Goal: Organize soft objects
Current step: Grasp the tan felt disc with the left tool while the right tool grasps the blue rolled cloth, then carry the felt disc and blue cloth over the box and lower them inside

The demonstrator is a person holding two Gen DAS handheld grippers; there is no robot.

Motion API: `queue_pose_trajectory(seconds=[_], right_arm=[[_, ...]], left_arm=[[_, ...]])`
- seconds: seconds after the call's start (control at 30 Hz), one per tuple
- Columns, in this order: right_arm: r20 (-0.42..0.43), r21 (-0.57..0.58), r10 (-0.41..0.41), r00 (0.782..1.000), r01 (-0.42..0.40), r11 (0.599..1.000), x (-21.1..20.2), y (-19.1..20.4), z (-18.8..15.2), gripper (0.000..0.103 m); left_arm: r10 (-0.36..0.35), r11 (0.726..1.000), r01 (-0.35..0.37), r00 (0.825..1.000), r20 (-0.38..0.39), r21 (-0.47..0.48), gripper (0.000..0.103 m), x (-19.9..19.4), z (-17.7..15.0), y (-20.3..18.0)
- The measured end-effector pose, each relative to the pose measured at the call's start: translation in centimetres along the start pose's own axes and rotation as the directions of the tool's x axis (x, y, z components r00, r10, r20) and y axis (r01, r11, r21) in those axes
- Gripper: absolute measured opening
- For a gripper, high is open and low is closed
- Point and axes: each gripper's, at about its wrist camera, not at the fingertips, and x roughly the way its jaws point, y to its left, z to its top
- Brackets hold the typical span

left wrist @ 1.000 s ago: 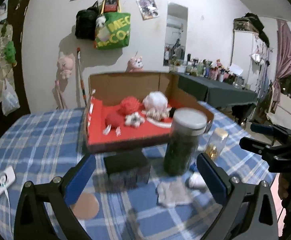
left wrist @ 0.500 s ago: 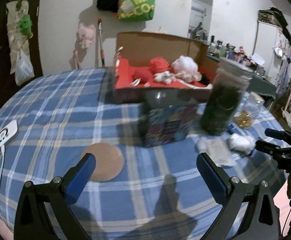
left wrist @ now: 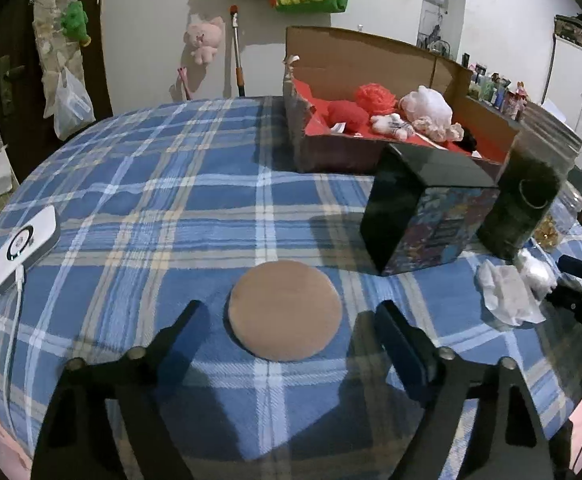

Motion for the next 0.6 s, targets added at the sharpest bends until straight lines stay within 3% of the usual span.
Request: queue_pose_trajectory(seconds=[0.07, 0.1, 0.13, 0.17, 0.23, 0.43, 0.6], right_arm=[[0.004, -0.01, -0.001, 1.0, 0.001, 1.0, 0.1, 0.2, 0.0, 0.065], [0.009, -0.015, 0.006, 1.0, -0.006, 1.0, 0.1, 0.2, 0.0, 0.06], [0.018, -0.017, 0.023, 1.0, -0.023, 1.0, -0.1, 0.2, -0.1, 0.043], [0.023, -0.016, 0.036, 0.999, -0.036, 0.999, -0.2, 0.2, -0.2, 0.029], [0.035, -0.011, 0.075, 0.997, -0.075, 0.997, -0.6, 0.2, -0.3, 0.026], [0.115, -0.013, 0.078, 0.99, -0.077, 0.997, -3.0, 0.2, -0.9, 0.025], [0.127, -0.029, 0.113, 0.985, -0.111, 0.993, -3.8, 0.6, -1.0, 0.025]], left_arm=[[-0.005, 1.0, 0.005, 1.0, 0.013, 0.022, 0.058, 0.0, 0.1, -0.2], [-0.008, 1.0, 0.008, 1.0, 0.019, 0.021, 0.052, -0.1, 0.1, -0.3], [-0.024, 0.999, 0.024, 0.999, 0.021, 0.024, 0.049, -0.3, 0.1, -0.5], [-0.061, 0.998, 0.06, 0.998, 0.027, 0.027, 0.039, -0.7, 0.0, -0.7], [-0.101, 0.994, 0.099, 0.994, 0.043, 0.044, 0.032, -1.5, -0.1, -1.4], [-0.205, 0.971, 0.192, 0.976, 0.078, 0.141, 0.03, -3.8, -0.3, -5.2], [-0.309, 0.932, 0.291, 0.949, 0.056, 0.214, 0.03, -4.1, -0.4, -8.7]])
